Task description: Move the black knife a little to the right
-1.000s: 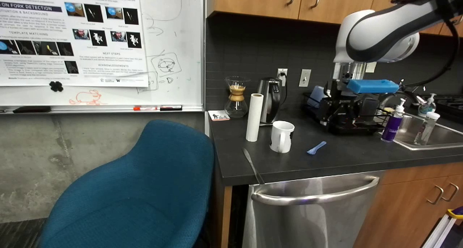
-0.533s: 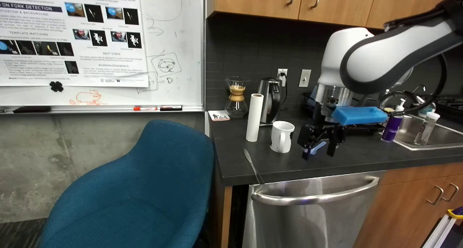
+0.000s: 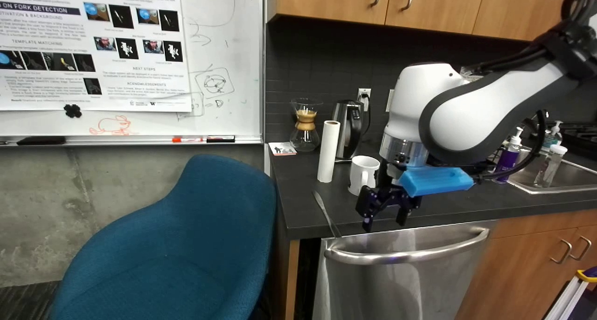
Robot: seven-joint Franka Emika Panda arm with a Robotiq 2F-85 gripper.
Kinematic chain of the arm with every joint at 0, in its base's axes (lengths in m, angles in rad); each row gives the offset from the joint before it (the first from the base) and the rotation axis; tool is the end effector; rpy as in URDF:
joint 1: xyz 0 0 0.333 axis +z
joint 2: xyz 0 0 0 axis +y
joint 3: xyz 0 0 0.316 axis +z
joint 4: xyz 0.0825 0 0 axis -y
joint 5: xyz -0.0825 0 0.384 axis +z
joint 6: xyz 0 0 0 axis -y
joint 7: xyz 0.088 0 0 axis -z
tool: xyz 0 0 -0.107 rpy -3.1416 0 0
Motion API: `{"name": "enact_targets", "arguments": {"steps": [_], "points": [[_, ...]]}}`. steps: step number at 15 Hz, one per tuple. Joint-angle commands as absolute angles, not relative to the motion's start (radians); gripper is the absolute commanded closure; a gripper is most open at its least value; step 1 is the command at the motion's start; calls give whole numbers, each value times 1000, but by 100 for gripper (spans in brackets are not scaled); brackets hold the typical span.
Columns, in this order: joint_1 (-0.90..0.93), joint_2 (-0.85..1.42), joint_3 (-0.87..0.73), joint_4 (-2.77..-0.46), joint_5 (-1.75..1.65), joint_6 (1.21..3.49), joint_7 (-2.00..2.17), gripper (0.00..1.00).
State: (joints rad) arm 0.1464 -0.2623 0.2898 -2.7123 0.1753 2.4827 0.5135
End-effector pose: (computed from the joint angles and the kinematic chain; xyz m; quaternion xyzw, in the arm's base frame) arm 0.3628 0.1622 0.3083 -0.9935 0.1113 -0.0043 0.0217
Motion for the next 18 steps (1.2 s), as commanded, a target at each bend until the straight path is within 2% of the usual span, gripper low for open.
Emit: {"name": "enact_targets", "arguments": {"steps": [1, 10, 18], "points": [[146, -139, 285, -2615, 175, 2513, 557, 0], [157, 86, 213, -2416, 190, 2541, 609, 0], [185, 170, 192, -2379, 188, 2543, 635, 0]]}}
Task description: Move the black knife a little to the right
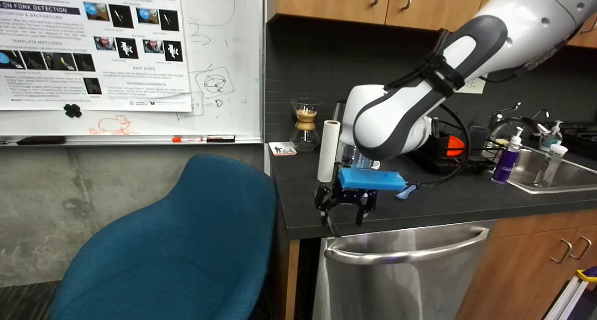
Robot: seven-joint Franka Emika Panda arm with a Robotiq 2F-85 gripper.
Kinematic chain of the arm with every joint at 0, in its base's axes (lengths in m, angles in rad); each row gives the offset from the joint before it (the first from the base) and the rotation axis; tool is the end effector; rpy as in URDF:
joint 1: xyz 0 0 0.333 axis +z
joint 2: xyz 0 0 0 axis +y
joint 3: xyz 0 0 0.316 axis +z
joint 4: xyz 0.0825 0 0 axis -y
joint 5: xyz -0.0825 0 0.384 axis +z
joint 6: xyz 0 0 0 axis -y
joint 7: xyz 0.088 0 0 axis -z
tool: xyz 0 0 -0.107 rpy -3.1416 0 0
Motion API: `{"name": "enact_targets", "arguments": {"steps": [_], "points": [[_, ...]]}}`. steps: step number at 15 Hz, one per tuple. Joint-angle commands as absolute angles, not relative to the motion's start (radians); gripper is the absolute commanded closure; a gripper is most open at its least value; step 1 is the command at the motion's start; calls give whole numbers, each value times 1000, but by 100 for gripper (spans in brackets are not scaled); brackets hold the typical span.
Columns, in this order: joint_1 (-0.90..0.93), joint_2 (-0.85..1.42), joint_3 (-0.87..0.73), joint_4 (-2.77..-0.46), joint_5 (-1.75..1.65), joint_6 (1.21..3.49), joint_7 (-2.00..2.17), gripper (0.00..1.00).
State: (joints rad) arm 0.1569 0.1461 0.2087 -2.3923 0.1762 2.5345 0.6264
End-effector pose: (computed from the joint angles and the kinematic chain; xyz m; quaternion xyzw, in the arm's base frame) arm 0.4682 0.1784 0.2583 -0.9772 0.2021 0.0323 0.0567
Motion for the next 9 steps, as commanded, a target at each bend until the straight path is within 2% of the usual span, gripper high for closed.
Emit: {"name": "enact_targets", "arguments": {"steps": [1, 2, 3, 5, 9], "points": [[184, 175, 194, -2380, 202, 2537, 617, 0], [186, 182, 193, -2381, 203, 2540, 612, 0], [188, 187, 193, -2382, 203, 2539, 606, 25], [192, 196, 193, -2382, 202, 2542, 605, 32], [199, 201, 196, -2381, 202, 2542, 593, 63]]}}
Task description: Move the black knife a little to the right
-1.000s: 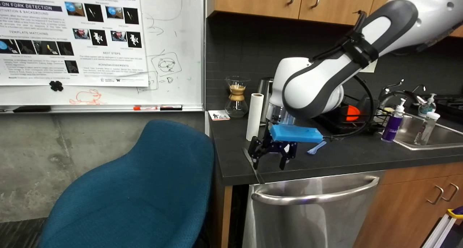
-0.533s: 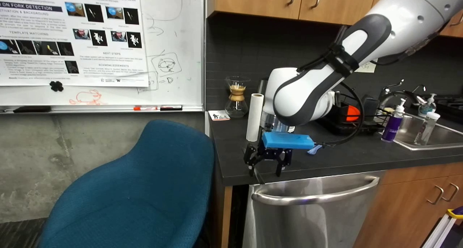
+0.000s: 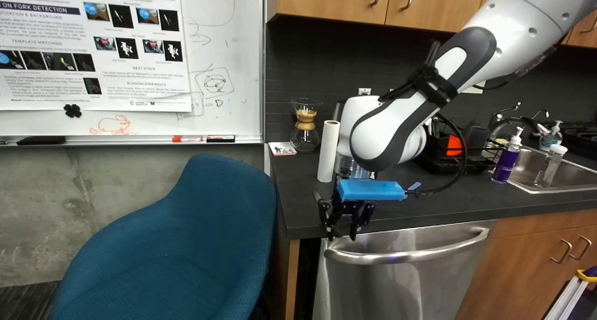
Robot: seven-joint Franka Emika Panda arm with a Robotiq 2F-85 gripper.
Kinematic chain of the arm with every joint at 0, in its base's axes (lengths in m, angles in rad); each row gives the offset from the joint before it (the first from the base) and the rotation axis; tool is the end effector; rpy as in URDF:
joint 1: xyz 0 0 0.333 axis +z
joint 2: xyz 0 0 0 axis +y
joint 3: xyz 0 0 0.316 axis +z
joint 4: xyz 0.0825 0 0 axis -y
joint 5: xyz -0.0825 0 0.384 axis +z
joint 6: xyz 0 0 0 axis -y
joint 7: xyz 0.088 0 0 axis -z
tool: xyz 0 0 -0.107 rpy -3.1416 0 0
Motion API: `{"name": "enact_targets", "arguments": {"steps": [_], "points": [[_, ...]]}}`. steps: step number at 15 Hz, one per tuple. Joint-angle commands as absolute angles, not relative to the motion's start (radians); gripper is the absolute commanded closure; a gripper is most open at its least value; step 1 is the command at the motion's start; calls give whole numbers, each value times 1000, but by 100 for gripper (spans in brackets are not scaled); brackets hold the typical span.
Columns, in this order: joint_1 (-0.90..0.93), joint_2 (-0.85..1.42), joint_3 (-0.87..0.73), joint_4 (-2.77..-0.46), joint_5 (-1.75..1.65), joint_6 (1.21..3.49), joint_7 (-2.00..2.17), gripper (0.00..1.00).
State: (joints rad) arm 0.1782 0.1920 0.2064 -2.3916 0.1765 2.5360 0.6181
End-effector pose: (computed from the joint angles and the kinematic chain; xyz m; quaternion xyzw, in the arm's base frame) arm 0.4613 0.1867 0.2362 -0.9791 0.1903 0.0529 0.0486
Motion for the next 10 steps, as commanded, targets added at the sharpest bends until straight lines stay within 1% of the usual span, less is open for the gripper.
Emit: {"name": "enact_targets", "arguments": {"steps": [1, 3, 5, 7, 10], "points": [[201, 199, 197, -2381, 203, 2539, 590, 70], [207, 195, 200, -2382, 202, 2538, 583, 86], [213, 188, 200, -2382, 199, 2537, 577, 100], [217, 182, 201, -2383, 199, 2534, 566, 95], [216, 158, 199, -2390, 199, 2531, 547, 95]]}}
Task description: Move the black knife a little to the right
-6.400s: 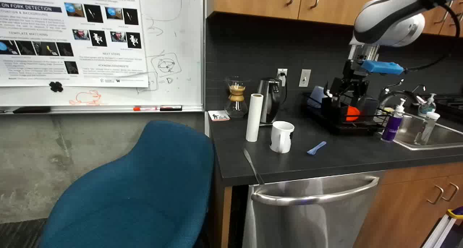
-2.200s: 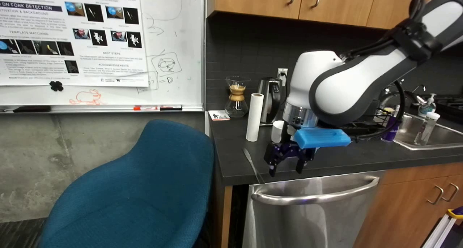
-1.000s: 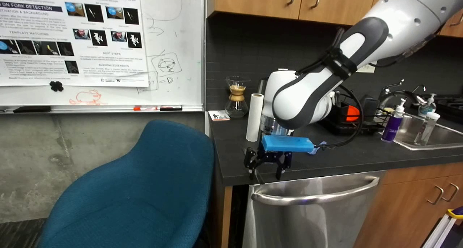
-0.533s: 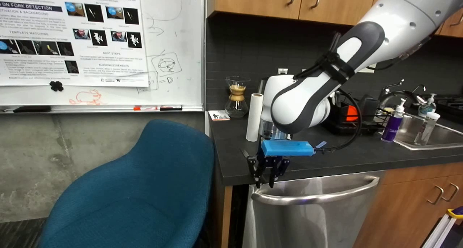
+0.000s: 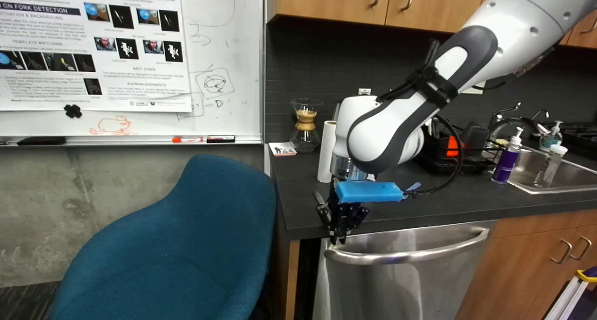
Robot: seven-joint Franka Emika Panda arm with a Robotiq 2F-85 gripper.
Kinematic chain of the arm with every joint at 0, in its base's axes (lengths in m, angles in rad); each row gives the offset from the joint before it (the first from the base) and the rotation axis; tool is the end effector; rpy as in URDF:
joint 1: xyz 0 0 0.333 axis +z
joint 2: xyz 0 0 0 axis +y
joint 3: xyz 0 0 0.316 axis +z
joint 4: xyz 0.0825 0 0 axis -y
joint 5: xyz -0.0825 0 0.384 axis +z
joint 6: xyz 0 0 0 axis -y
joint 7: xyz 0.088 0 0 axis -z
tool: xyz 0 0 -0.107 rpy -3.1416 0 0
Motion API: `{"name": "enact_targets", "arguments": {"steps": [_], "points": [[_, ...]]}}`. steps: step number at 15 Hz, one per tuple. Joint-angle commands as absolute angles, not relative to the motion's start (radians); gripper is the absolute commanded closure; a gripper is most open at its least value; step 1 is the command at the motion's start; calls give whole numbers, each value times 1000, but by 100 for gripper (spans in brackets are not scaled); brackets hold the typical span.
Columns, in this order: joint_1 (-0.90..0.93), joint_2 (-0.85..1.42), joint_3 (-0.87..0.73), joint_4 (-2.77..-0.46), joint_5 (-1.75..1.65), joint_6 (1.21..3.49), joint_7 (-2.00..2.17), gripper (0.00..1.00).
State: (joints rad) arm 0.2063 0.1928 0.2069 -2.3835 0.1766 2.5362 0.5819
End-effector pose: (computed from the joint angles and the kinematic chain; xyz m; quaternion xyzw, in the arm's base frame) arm 0.4587 0.2009 0.2387 -0.9848 0.1584 0.0496 0.0510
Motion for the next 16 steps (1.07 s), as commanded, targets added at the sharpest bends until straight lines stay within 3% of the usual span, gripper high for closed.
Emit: {"name": "enact_targets", "arguments": {"steps": [1, 12, 16], "points": [[217, 146, 197, -2392, 193, 2529, 545, 95], [188, -43, 173, -2426, 160, 2421, 492, 95], [154, -130, 144, -2422, 182, 2251, 271, 95]]}}
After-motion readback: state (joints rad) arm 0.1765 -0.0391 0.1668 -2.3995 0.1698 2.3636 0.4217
